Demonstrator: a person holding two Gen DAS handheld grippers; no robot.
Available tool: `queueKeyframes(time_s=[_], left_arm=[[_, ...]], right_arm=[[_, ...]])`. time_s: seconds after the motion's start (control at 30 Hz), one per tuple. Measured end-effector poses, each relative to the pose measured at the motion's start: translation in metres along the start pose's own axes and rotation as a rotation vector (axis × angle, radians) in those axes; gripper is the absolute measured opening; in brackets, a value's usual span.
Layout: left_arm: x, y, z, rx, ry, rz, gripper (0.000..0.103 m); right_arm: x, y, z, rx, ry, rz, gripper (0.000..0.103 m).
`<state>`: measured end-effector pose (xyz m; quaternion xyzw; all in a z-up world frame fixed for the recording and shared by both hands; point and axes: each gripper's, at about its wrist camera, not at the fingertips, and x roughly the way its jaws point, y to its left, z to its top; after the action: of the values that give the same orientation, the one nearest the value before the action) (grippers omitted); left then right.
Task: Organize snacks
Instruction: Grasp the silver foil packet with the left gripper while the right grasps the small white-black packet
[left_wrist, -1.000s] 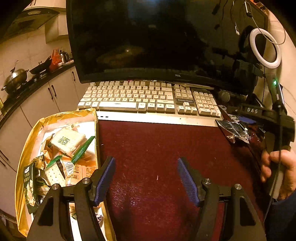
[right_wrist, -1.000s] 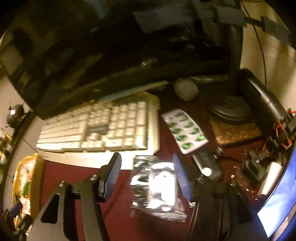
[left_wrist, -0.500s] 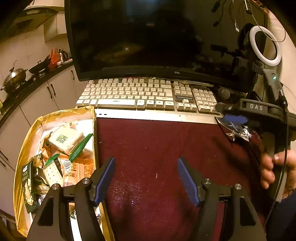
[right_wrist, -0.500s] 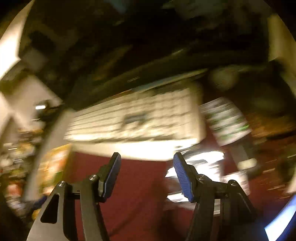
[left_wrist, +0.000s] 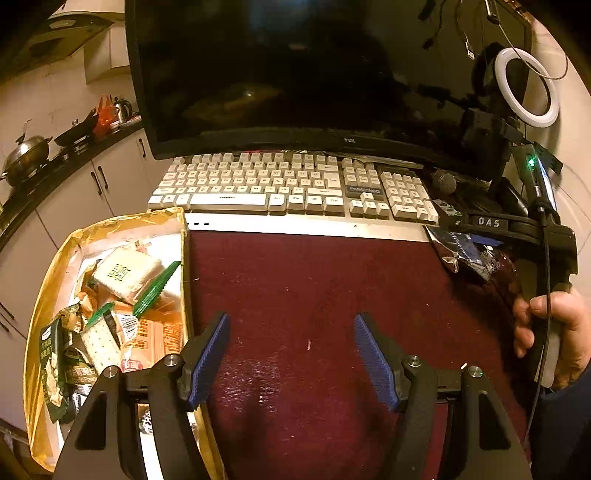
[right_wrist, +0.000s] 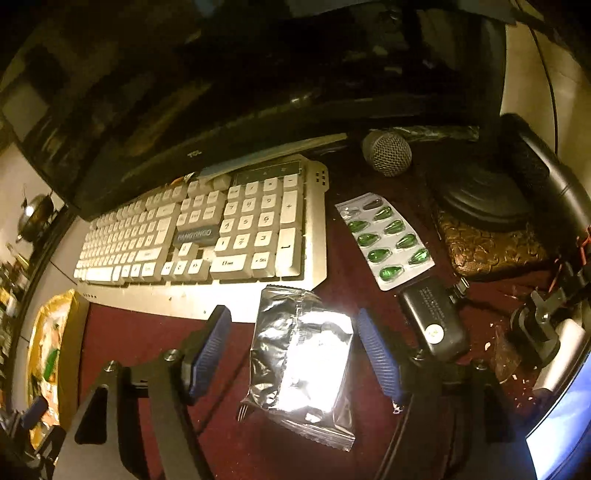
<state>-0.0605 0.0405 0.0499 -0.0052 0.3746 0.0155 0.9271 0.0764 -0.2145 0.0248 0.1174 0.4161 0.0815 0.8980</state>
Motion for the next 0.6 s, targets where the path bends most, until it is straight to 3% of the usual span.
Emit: queueKeyframes(time_s=[0.17,0.33,0.43,0.47,0.53,0.6], left_arm=[[0.000,0.002,-0.001,-0.007,0.003,0.000,0.072],[0.001,0.000,-0.002,-0.001,0.005,-0.008,0.072],[0.003,0.001,-0.002,-0.001,0.007,-0.006,0.072],[0.004,0.001,-0.002,-0.002,0.009,-0.006,0.072],[0.005,0.000,-0.002,0.000,0.013,-0.005,0.072],[0.006,-0.001,-0.002,0.006,0.014,-0.003,0.072]], right_arm=[[0.010,0.005,-0.001,-0.027,0.007,-0.054,0.071],[0.016,0.014,-0.005,-0.052,0.037,0.024,0.071],[0.011,0.043,-0.014,-0.179,0.046,0.116,0.071],[0.005,0.057,-0.018,-0.233,0.065,0.244,0.071],[-0.006,0.065,-0.019,-0.234,0.065,0.402,0.070],[-0.020,0.060,-0.013,-0.210,0.001,0.365,0.070]])
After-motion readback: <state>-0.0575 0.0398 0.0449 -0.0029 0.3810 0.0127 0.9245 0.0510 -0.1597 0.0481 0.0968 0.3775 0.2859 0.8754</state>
